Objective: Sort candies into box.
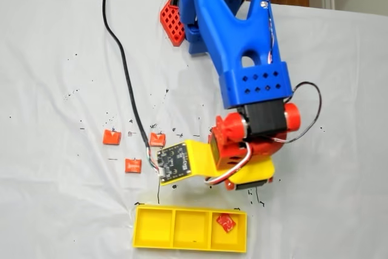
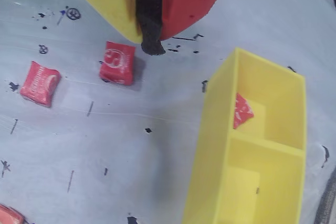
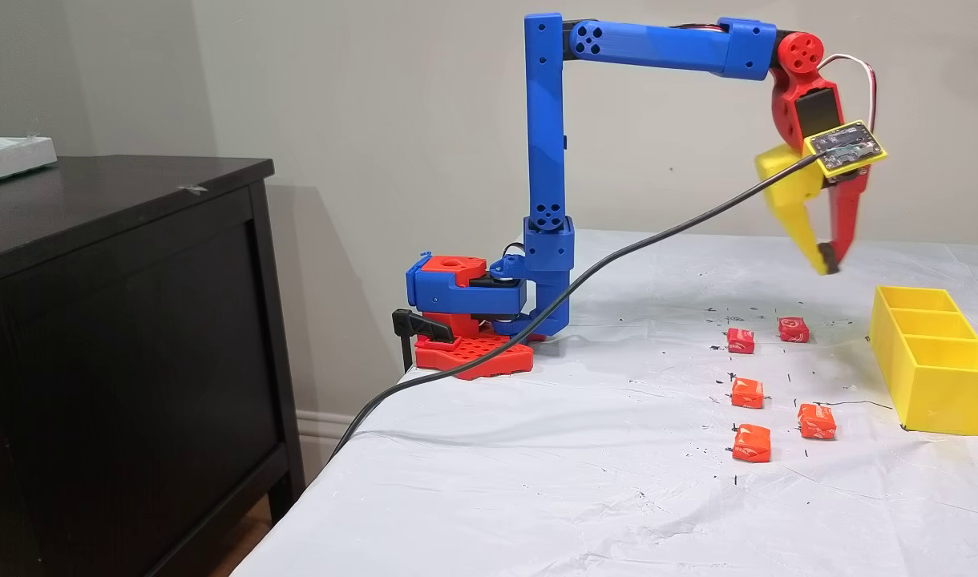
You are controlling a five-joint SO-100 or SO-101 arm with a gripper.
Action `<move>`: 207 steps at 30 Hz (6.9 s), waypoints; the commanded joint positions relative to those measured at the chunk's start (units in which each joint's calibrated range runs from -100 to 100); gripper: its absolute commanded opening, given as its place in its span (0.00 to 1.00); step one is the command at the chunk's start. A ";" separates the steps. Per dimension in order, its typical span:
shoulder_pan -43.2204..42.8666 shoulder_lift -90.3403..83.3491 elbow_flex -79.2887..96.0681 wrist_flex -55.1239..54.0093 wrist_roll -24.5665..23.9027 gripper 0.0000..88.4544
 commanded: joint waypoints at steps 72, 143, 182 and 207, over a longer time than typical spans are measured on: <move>-4.40 14.41 2.08 -5.75 -0.44 0.27; 9.91 18.23 -30.60 0.23 0.98 0.00; 10.91 12.12 -28.42 3.26 0.88 0.00; 6.92 -16.21 18.83 2.85 4.84 0.22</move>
